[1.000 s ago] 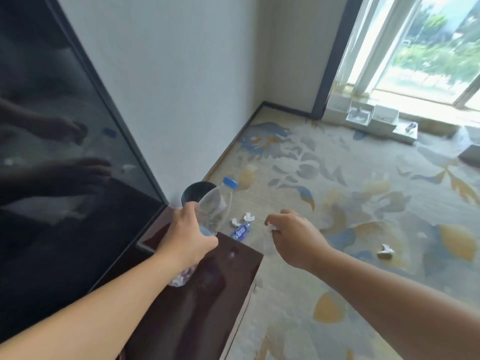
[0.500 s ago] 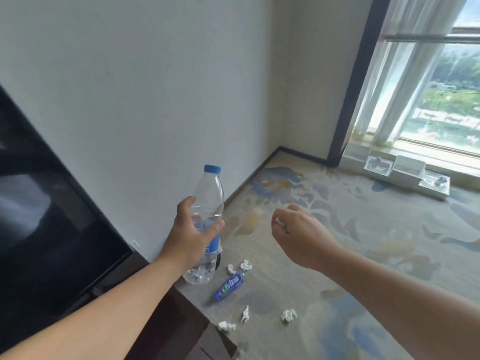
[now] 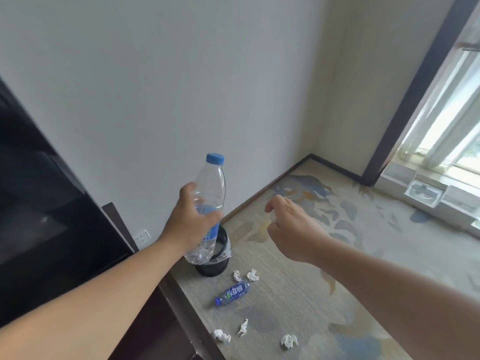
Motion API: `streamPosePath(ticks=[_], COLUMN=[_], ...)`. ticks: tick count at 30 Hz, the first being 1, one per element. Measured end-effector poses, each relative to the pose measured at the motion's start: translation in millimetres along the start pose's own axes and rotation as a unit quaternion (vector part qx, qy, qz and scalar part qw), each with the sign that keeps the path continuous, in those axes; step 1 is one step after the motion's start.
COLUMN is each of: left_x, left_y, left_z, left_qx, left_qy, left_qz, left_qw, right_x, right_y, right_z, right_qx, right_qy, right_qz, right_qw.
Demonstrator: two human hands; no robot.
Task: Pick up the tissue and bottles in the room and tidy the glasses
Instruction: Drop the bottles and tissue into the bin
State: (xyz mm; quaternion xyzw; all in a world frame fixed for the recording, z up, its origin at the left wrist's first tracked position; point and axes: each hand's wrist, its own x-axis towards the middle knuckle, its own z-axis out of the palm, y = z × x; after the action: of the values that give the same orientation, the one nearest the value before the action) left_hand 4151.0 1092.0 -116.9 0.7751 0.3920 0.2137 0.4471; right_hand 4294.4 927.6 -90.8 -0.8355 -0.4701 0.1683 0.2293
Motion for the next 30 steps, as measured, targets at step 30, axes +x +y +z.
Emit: streamPosePath(ticks=[30], left_x=[157], left_y=[-25], left_z=[69], left_qx=[-0.028], left_qy=[0.224], left_qz=[-0.198], left_qw=[0.954], right_x=[303], right_y=[74], right_z=[-1], right_qx=[-0.079], right_qy=[-0.184], right_qz=[-0.271], right_qw=[0.942])
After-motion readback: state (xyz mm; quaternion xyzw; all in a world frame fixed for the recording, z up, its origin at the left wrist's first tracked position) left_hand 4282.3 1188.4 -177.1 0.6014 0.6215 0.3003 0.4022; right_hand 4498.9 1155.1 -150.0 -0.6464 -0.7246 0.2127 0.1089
